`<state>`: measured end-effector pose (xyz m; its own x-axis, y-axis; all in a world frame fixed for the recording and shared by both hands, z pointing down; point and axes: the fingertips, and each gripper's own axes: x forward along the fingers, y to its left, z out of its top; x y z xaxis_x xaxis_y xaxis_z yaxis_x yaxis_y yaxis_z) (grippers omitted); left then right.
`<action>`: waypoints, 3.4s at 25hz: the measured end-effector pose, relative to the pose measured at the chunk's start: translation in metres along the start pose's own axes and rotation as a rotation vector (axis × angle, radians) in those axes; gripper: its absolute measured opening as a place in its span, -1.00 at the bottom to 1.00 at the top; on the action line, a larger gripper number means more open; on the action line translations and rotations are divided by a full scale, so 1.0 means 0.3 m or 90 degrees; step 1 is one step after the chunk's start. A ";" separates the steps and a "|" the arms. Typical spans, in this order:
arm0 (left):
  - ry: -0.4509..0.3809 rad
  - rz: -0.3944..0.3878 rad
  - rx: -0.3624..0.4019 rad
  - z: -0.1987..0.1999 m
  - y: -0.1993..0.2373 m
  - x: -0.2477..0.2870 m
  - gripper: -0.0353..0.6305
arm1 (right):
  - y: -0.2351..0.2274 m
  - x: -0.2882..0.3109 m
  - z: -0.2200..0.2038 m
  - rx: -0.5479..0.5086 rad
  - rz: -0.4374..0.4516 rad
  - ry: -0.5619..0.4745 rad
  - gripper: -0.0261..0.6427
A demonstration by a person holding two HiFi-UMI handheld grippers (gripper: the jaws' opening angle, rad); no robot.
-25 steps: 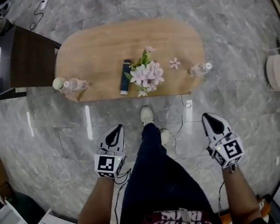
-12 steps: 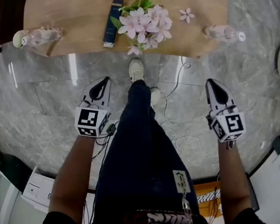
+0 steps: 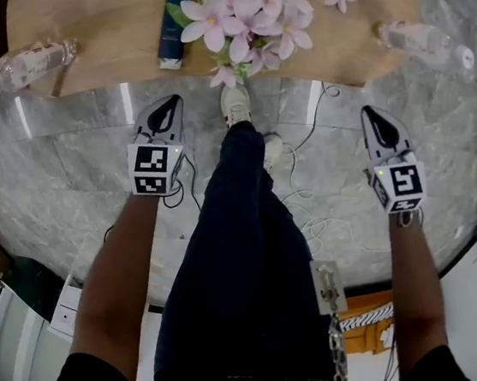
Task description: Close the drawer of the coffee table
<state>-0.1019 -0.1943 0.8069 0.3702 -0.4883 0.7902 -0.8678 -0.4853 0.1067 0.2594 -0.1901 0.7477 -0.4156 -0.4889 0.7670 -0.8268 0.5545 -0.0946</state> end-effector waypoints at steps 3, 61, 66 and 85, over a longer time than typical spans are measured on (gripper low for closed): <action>0.020 0.004 0.022 -0.066 0.053 0.054 -0.72 | -0.025 0.059 -0.051 -0.039 -0.008 0.017 -0.82; 0.072 -0.035 0.052 -0.264 -0.158 0.168 -0.18 | 0.050 0.194 -0.444 -0.237 0.063 0.127 -0.44; 0.070 -0.039 0.053 -0.261 -0.158 0.168 -0.18 | 0.047 0.191 -0.441 -0.240 0.065 0.129 -0.44; 0.045 -0.045 0.051 -0.060 -0.022 0.296 -0.17 | -0.092 0.315 -0.266 -0.180 0.018 0.112 -0.39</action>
<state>-0.0693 -0.2213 0.8873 0.4022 -0.4002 0.8235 -0.8101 -0.5747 0.1164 0.2732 -0.1978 0.8733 -0.3439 -0.3606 0.8670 -0.6684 0.7425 0.0437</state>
